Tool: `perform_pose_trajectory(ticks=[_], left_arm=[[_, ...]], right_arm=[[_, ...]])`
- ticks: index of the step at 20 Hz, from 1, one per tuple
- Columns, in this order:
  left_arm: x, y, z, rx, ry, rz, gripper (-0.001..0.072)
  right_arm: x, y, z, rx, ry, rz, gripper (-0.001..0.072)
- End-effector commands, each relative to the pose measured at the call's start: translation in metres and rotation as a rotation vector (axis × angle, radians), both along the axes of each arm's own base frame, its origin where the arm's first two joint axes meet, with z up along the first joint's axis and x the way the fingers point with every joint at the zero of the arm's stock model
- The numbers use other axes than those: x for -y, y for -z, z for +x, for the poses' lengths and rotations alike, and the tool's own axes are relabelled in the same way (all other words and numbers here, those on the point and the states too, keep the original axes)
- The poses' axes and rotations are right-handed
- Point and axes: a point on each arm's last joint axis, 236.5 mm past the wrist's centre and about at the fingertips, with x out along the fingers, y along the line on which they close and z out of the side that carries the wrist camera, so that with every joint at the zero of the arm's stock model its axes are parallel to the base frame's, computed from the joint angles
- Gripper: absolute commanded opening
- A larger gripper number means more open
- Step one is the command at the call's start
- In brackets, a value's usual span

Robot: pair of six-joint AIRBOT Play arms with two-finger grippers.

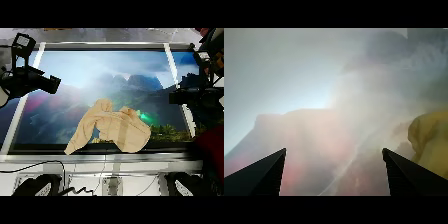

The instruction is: Fold the clothes and pants, and hang the long-sleeved shirts on hangers.

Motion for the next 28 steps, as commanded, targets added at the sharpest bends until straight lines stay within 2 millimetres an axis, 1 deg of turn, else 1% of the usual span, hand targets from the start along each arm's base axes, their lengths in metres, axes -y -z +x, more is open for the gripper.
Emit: perform_pose_trajectory(ticks=[1,3,5,6,7,8,10,11,13,14,15,16,17,18,19,20,21,22,23,24,26,28], left_arm=[[0.0,0.0,0.0,0.001,-0.001,0.0,0.0702],[0.0,0.0,0.0,0.001,-0.001,0.0,0.0702],[0.0,0.0,0.0,0.001,-0.001,0.0,0.0703],[0.0,0.0,0.0,0.001,-0.001,0.0,0.0702],[0.0,0.0,0.0,0.001,-0.001,0.0,0.0702],[0.0,0.0,0.0,0.001,-0.001,0.0,0.0702],[0.0,0.0,0.0,0.001,-0.001,0.0,0.0702],[-0.001,0.0,0.0,0.001,-0.001,0.0,0.0703],[0.0,0.0,0.0,0.001,-0.001,0.0,0.0702],[0.0,0.0,0.0,0.001,-0.001,0.0,0.0702],[0.0,0.0,0.0,0.001,-0.001,0.0,0.0703],[0.0,0.0,0.0,0.001,-0.001,0.0,0.0702],[0.0,0.0,0.0,0.001,-0.001,0.0,0.0702],[0.0,0.0,0.0,0.001,-0.001,0.0,0.0703],[0.0,0.0,0.0,0.001,-0.001,0.0,0.0702],[0.0,0.0,0.0,0.001,-0.001,0.0,0.0702],[0.0,0.0,0.0,0.001,-0.001,0.0,0.0703],[0.0,0.0,0.0,0.001,-0.001,0.0,0.0702],[0.0,0.0,0.0,0.001,-0.001,0.0,0.0702],[0.0,0.0,0.0,0.001,-0.001,0.0,0.0702],[0.0,0.0,0.0,0.001,-0.001,0.0,0.0702],[0.0,0.0,0.0,0.001,-0.001,0.0,0.0702]], right_arm=[[0.0,-0.001,0.0,0.002,-0.001,0.0,0.0012],[0.0,-0.001,0.001,0.007,-0.001,0.001,0.0012],[0.0,-0.021,0.022,0.127,0.004,0.006,0.0012],[0.0,-0.028,0.028,0.168,0.008,0.008,0.0012],[0.001,-0.028,0.028,0.168,0.009,0.002,0.0013],[0.008,-0.024,0.027,0.153,0.016,-0.032,0.0012],[0.04,-0.003,0.019,0.082,0.057,-0.178,0.0012],[0.056,0.013,0.012,0.026,0.085,-0.219,0.0012],[0.081,0.059,-0.009,-0.124,0.144,-0.229,0.0012],[0.09,0.086,-0.024,-0.21,0.17,-0.221,0.0012],[0.094,0.118,-0.041,-0.301,0.19,-0.19,0.0011],[0.09,0.147,-0.057,-0.375,0.197,-0.141,0.0011],[0.079,0.177,-0.074,-0.445,0.166,-0.079,0.0011],[0.057,0.201,-0.087,-0.49,0.115,0.018,0.0011],[0.034,0.216,-0.096,-0.514,0.089,0.135,0.0011],[0.011,0.225,-0.102,-0.525,0.072,0.254,0.0012],[-0.008,0.23,-0.106,-0.532,0.082,0.361,0.0042],[-0.019,0.234,-0.105,-0.527,0.113,0.437,0.0275],[-0.026,0.237,-0.105,-0.527,0.14,0.492,0.0454],[-0.032,0.241,-0.11,-0.547,0.158,0.525,0.0455],[-0.034,0.251,-0.122,-0.59,0.174,0.533,0.0455],[-0.032,0.26,-0.125,-0.6,0.195,0.532,0.0448]])
